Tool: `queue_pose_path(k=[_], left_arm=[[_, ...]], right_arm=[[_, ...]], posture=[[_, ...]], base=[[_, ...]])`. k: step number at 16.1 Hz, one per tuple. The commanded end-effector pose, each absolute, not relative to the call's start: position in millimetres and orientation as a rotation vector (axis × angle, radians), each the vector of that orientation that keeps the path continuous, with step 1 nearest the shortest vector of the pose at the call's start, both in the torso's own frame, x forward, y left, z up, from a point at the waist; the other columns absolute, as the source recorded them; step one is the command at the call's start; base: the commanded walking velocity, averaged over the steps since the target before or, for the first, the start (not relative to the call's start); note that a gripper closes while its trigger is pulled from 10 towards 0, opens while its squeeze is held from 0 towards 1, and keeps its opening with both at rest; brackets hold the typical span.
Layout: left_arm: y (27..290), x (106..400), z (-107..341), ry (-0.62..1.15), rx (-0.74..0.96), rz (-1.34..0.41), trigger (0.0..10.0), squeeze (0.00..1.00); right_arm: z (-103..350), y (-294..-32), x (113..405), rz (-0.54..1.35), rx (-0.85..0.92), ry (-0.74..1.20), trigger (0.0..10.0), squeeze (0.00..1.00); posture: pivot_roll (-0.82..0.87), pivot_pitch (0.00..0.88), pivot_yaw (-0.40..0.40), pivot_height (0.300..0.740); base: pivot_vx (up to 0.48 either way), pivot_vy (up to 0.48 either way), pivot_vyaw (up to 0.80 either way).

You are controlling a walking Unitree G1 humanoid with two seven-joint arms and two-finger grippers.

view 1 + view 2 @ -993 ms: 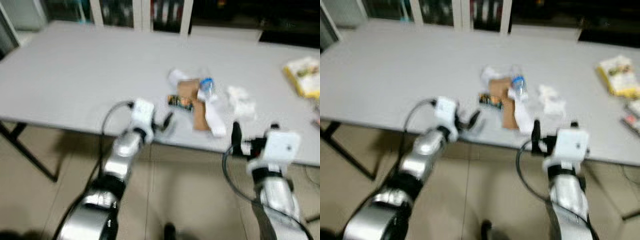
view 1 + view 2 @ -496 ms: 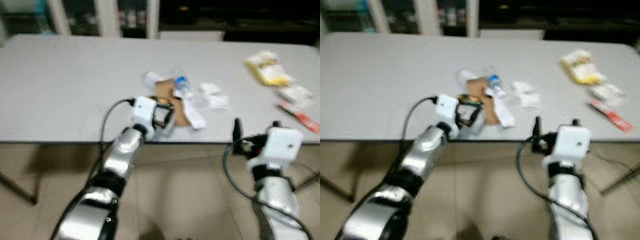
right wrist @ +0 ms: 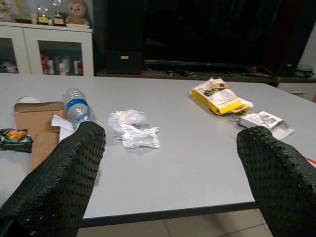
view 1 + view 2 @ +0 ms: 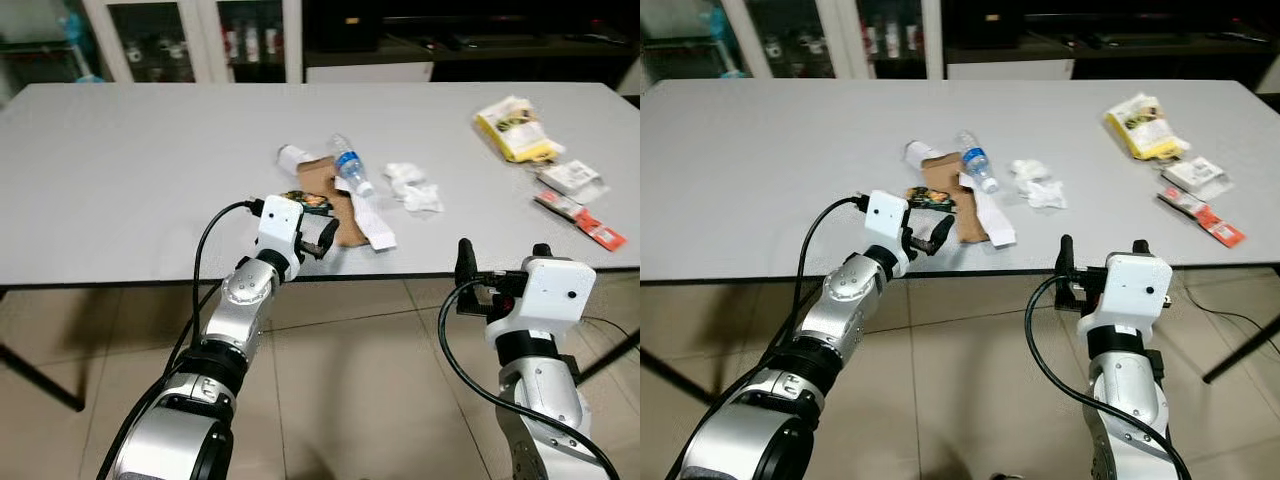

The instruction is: Picking trash to rubbish bin

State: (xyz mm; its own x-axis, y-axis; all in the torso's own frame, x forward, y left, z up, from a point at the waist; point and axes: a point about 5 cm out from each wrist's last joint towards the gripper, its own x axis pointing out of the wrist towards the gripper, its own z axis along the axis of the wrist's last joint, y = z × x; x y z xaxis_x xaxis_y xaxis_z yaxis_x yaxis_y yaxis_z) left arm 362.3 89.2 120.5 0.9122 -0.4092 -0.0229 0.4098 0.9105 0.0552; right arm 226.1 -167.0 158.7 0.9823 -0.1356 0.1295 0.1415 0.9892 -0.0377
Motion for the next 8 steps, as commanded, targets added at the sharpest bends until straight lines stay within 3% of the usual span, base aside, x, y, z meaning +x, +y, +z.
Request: queue_pose_path(k=[1, 8], left_arm=[[88.5, 365.4, 124.8, 0.008, 0.069, -0.423, 10.0, 0.00], [87.4, 365.1, 122.8, 0.018, 0.078, -0.425, 10.0, 0.00]], right_arm=[[159.8, -168.5, 224.7, -0.152, -0.055, -0.134, 10.0, 0.00], [159.5, -167.7, 225.7, -0.156, -0.056, -0.136, 10.0, 0.00]], posture=[[0.02, 0.063, 0.008, 0.740], [0.03, 0.063, 0.012, 0.740]], base=[[0.000, 0.315, 0.00], [0.000, 0.334, 0.00]])
